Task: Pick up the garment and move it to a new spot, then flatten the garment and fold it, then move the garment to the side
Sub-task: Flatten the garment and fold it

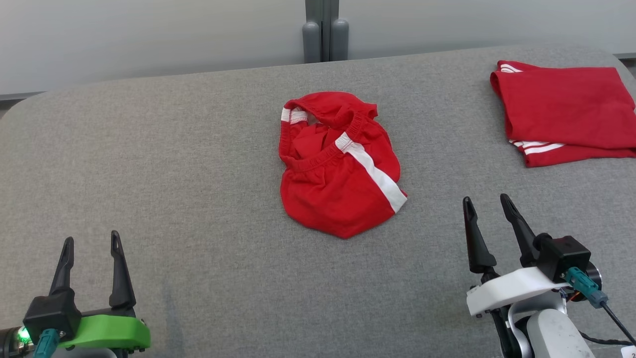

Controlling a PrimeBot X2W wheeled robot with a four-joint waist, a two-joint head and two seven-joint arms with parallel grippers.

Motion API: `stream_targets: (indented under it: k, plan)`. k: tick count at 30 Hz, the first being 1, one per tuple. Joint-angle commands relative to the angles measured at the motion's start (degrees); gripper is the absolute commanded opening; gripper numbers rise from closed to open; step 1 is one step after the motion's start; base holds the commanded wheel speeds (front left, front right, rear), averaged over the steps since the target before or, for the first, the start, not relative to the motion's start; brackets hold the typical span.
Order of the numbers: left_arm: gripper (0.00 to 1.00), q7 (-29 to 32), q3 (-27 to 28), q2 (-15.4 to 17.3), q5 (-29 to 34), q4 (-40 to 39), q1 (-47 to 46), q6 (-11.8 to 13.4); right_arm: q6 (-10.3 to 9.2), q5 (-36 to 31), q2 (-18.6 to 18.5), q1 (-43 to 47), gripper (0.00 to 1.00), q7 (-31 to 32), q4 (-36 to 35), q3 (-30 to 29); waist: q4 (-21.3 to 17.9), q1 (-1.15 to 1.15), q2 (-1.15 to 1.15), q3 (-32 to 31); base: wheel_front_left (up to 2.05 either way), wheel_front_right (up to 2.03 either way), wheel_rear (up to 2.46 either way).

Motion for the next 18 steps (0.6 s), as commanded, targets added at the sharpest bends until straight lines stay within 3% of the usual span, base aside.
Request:
stream_targets:
  k: [1,10,18]
  plan:
    - [1.0,-0.2,0.4,-0.1,0.4,0.2,0.3,-0.3,-0.07,-0.2,-0.1,0.3,1.0,-0.1,-0.1,0.0,-0.1,0.0,0.0,0.1,0.0,0.0,0.0]
    - [1.0,-0.2,-5.3,2.3,2.1,4.6,-10.7,-3.9,-0.07,0.0,-0.1,-2.0,1.0,-0.1,-0.3,1.3,-2.2,0.0,0.0,2.4,0.0,0.0,0.0]
    - [1.0,1.5,-20.9,7.2,-0.7,12.5,-27.5,-5.0,-0.08,0.6,-0.1,-4.4,1.0,-0.1,-0.6,2.1,-7.6,0.0,0.0,6.5,0.0,0.0,0.0]
